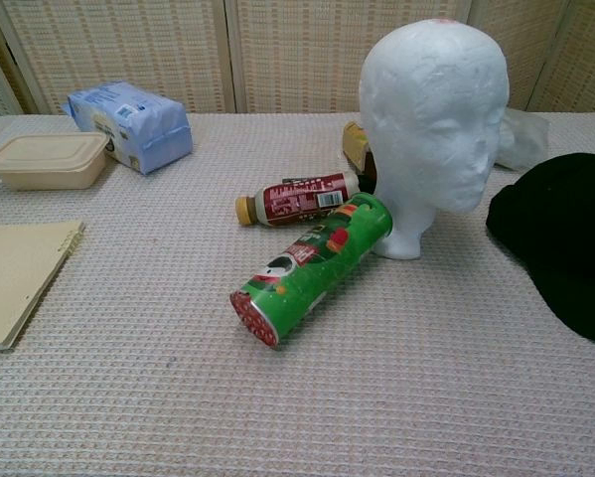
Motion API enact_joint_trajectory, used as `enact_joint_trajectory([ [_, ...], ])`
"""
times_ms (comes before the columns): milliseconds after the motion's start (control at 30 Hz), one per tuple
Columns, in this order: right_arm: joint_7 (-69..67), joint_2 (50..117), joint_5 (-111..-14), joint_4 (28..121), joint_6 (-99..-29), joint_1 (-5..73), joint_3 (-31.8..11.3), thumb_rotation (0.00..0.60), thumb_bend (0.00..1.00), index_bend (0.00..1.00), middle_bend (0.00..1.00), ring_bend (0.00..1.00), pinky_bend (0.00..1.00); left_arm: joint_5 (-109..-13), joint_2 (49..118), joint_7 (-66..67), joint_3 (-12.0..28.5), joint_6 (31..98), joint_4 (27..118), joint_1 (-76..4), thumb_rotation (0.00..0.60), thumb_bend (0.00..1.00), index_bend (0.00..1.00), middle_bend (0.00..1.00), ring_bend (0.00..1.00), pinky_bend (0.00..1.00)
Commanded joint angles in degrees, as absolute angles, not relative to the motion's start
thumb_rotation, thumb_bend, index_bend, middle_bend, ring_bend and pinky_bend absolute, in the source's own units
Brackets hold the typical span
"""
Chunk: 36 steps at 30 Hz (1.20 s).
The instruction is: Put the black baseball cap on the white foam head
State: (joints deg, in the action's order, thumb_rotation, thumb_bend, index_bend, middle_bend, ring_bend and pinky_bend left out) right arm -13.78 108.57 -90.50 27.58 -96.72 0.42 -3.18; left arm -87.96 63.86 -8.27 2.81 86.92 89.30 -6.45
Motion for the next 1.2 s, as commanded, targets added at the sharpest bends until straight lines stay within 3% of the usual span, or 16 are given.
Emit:
enact_joint_trajectory([
  [33, -14.9, 110.8, -89.8, 24.2, -95.7, 1.3, -3.5, 0.6, 0.12, 0.46, 0.06, 0.0, 0.0, -87.9, 63.8, -8.3, 2.8, 86.8, 89.3, -6.5, 0.6, 0.16, 0.13, 0.04, 0.0, 0.04],
  [500, -16.2, 115.2, -88.5, 17.7, -93.2, 3.4, -3.9, 0.6, 0.12, 0.46, 0.06, 0.0, 0.0, -86.6, 63.6, -8.8, 3.6, 86.2, 89.4, -6.7, 0.6, 0.16, 0.14, 0.04, 0.0, 0.04],
  [1200, -15.8, 117.9, -86.8, 15.6, -91.1, 6.1, -5.0, 0.6, 0.13, 0.46, 0.06, 0.0, 0.0, -85.7, 63.9, -8.6, 4.8, 87.2, 88.8, -6.6, 0.6, 0.17, 0.14, 0.04, 0.0, 0.04],
])
